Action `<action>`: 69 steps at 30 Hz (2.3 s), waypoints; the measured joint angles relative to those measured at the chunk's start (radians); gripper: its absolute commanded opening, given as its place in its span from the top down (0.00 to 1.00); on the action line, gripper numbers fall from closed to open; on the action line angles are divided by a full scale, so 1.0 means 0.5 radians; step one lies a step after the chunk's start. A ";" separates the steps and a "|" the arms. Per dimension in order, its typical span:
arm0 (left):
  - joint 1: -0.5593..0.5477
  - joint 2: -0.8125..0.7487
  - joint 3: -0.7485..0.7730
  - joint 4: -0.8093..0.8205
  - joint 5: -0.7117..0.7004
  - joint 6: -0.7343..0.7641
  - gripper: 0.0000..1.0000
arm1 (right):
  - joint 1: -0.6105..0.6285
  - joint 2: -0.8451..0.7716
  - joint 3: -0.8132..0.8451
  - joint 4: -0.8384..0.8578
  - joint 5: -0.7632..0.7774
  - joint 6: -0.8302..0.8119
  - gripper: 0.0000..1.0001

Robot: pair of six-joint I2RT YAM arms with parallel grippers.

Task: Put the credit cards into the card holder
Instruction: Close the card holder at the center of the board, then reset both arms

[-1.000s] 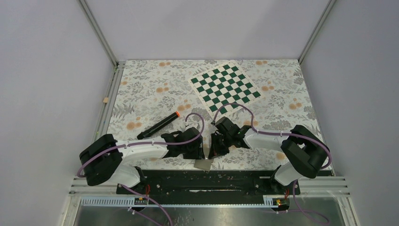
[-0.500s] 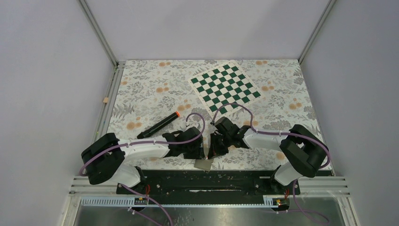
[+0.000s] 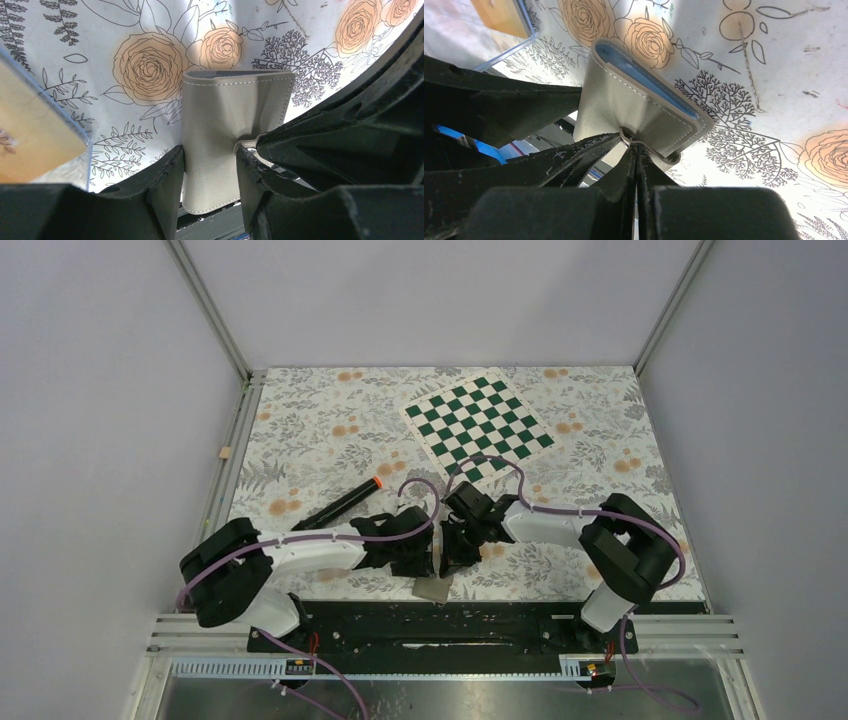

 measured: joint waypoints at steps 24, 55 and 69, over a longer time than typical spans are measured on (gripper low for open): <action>-0.008 0.050 0.079 -0.089 -0.002 0.005 0.47 | 0.050 0.004 0.074 -0.154 0.140 0.018 1.00; 0.449 -1.021 -0.553 0.950 0.473 -0.296 0.01 | -0.448 -1.372 -0.453 -0.260 0.452 -0.069 0.01; 1.288 -1.466 -0.784 1.037 0.791 -0.311 0.01 | -0.533 -1.331 -0.346 -0.525 0.623 -0.134 0.01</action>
